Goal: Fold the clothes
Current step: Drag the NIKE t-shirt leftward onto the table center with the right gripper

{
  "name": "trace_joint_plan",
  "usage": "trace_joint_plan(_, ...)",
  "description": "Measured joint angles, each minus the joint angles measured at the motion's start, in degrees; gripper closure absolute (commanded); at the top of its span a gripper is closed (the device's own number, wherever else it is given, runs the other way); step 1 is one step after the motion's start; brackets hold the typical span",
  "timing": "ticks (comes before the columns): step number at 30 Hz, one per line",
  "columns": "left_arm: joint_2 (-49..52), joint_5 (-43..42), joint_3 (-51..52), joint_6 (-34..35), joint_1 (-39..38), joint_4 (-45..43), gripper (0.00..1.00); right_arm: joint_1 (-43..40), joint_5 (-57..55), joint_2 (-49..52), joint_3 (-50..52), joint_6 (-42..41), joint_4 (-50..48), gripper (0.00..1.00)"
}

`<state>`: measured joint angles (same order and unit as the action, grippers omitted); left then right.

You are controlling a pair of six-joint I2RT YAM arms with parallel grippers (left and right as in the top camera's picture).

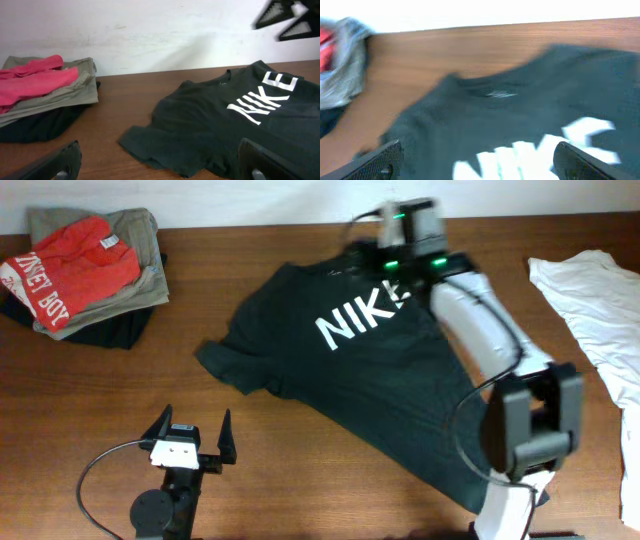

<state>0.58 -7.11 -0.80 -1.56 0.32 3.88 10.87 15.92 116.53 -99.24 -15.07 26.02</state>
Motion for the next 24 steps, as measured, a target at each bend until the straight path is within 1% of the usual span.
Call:
trace_joint_plan(5,0.0,0.0,0.0,0.0,0.0,0.0,0.01,-14.8,-0.2,0.0,0.0,0.0,5.2,0.01)
trace_joint_plan(9,0.0,0.0,0.0,0.0,0.0,0.0,0.01,-20.4,-0.2,0.0,0.1,-0.2,8.2,0.02)
trace_joint_plan(14,0.0,0.0,0.0,0.0,0.0,0.0,0.01,-20.9,-0.2,0.0,1.9,-0.2,7.8,0.01)
trace_joint_plan(18,0.0,0.0,0.0,0.0,0.0,0.0,0.01,-20.9,-0.1,0.0,2.0,-0.2,5.1,0.01)
trace_joint_plan(21,0.0,0.0,0.0,0.0,0.0,0.0,0.01,-20.8,0.1,0.0,2.0,-1.2,6.0,0.01)
trace_joint_plan(24,0.0,1.1,0.0,0.0,0.0,0.0,0.01,-20.3,0.0,0.0,3.3,-1.5,3.6,0.01)
